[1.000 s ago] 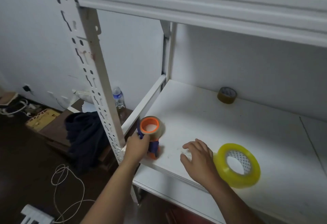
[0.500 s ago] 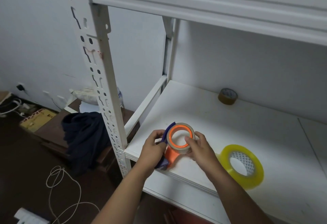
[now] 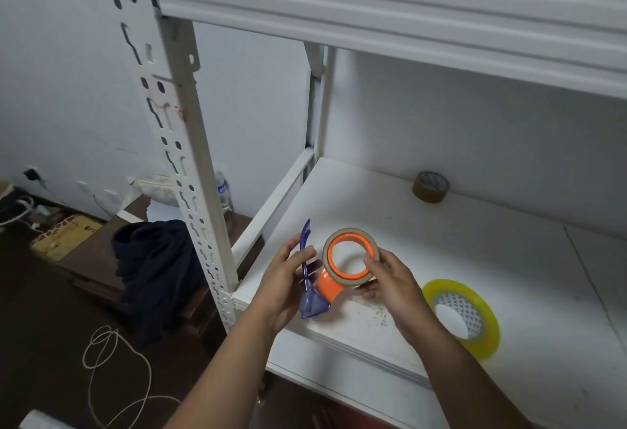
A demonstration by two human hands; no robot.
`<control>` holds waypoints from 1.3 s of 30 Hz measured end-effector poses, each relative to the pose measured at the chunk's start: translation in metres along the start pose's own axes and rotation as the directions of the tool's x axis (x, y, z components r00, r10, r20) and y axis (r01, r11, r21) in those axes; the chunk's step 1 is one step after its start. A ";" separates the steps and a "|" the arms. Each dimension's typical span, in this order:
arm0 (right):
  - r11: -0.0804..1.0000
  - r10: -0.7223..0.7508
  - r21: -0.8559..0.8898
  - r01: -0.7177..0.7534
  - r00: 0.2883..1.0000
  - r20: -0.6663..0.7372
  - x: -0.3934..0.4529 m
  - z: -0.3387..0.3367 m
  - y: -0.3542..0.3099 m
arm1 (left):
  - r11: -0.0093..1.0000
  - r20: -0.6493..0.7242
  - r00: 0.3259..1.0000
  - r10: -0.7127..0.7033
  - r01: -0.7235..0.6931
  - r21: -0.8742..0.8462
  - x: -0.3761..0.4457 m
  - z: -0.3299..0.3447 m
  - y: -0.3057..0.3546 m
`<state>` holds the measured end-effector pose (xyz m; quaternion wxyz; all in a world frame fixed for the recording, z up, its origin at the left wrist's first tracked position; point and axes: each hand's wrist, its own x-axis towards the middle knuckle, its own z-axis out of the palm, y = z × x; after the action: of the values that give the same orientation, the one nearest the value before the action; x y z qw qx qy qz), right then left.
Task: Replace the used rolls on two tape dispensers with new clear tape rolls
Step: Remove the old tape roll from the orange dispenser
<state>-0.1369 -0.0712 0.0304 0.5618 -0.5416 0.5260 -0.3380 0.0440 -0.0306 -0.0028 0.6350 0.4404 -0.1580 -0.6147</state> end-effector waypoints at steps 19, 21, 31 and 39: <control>0.995 0.081 0.072 -0.067 0.974 -0.212 0.047 -0.033 0.008 | 0.998 -0.246 0.968 0.057 -0.051 0.029 -0.002 -0.019 -0.015; 0.997 0.080 0.003 -0.081 0.967 -0.244 0.059 -0.038 0.012 | 0.999 -0.266 0.963 0.037 -0.036 0.009 -0.002 -0.024 -0.018; 0.958 0.188 -0.188 -0.219 0.968 -0.168 0.082 -0.032 0.023 | 0.999 -0.322 0.946 -0.035 0.043 0.018 0.000 -0.033 -0.032; 0.878 0.144 -0.437 -0.196 0.978 -0.151 0.083 -0.036 0.016 | 0.983 -0.314 0.947 0.070 -0.011 0.184 -0.002 -0.020 -0.034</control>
<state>-0.1563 -0.1565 0.0016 0.4181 -0.5881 0.6666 -0.1870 0.0363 -0.0160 -0.0393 0.6223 0.5862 -0.1173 -0.5054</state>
